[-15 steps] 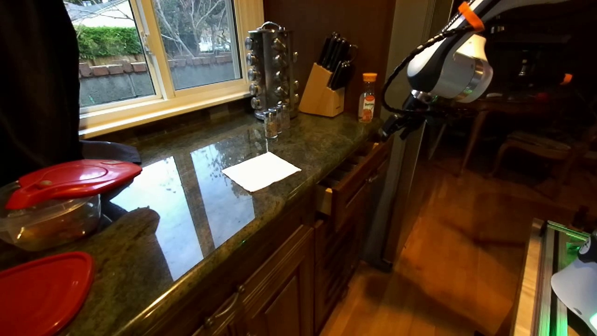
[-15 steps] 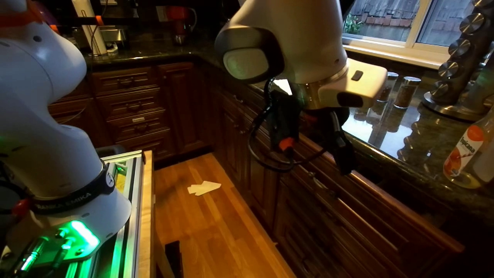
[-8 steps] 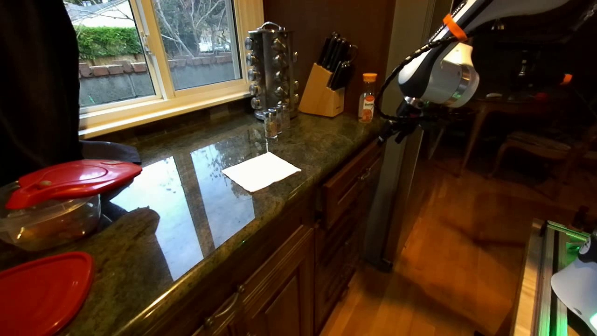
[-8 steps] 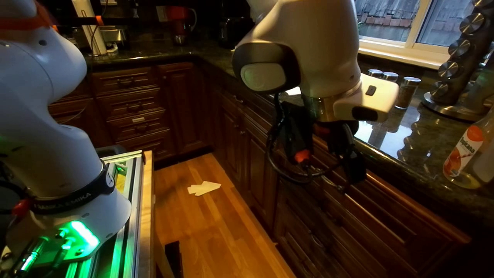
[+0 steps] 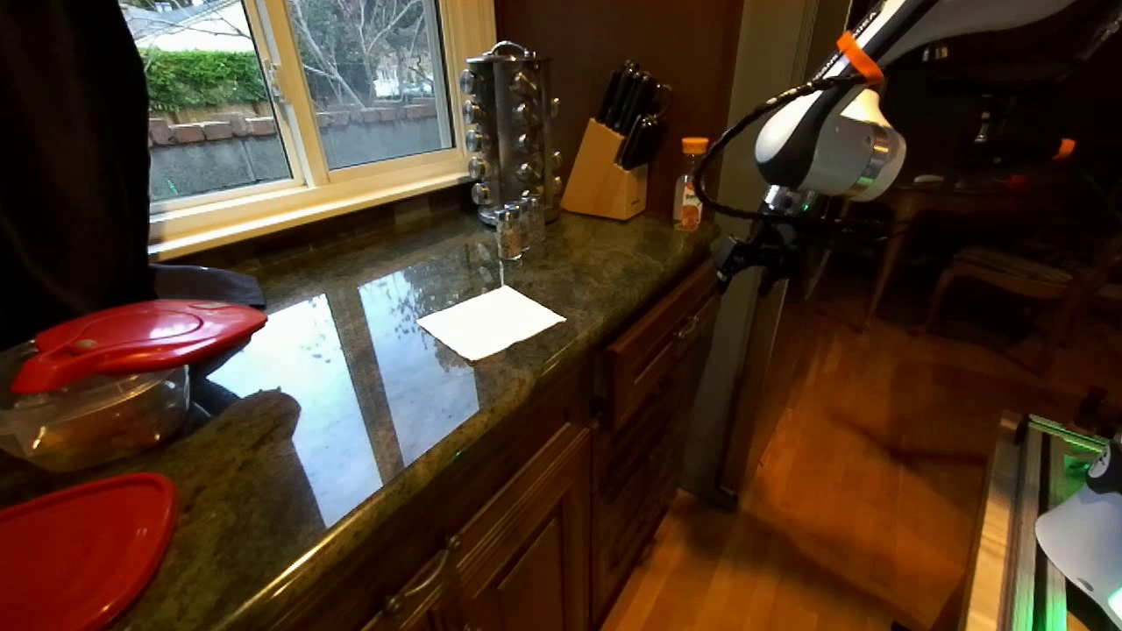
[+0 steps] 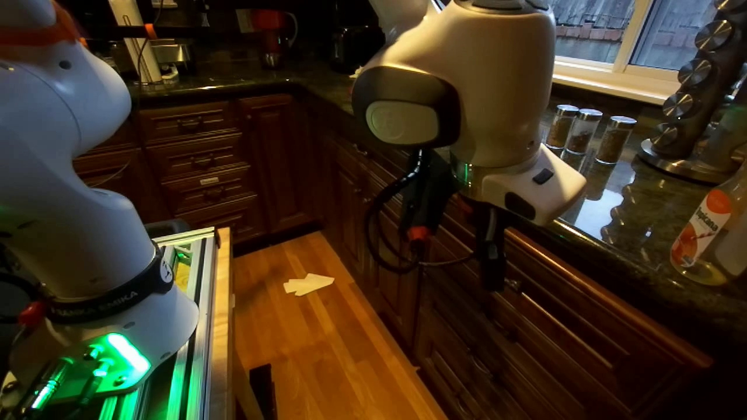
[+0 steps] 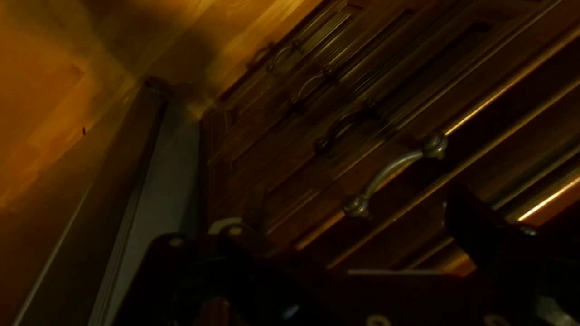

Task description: Open the top right drawer

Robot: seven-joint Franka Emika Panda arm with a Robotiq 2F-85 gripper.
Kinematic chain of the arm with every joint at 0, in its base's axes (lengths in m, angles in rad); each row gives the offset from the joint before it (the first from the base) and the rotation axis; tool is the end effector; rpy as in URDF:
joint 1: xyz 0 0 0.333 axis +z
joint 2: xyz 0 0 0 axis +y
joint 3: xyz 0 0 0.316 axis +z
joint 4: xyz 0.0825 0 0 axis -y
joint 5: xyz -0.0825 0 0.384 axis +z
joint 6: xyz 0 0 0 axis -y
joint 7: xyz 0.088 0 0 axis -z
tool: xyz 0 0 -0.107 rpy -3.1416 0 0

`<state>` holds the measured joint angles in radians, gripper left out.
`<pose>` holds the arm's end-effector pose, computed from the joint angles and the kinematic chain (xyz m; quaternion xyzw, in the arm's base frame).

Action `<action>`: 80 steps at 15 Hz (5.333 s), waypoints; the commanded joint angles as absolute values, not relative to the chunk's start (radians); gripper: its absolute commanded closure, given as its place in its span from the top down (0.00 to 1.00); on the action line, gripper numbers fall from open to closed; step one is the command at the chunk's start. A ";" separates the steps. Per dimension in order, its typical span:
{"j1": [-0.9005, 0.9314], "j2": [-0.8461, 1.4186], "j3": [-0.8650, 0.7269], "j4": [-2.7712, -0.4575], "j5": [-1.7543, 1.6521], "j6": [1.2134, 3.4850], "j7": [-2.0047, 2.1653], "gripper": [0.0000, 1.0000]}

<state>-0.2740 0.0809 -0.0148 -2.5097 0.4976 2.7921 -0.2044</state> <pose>0.4557 -0.1584 0.2672 -0.9542 0.2621 -0.1207 0.0795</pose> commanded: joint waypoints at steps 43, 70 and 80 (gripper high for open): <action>-0.135 0.283 -0.087 -2.290 0.835 2.720 0.394 1.00; -0.112 0.301 -0.105 -2.338 1.001 2.709 0.222 1.00; -0.063 0.208 -0.190 -2.448 0.554 2.670 0.580 1.00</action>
<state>-0.0764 0.2651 -0.1603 -2.3899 0.6492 2.7010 0.5060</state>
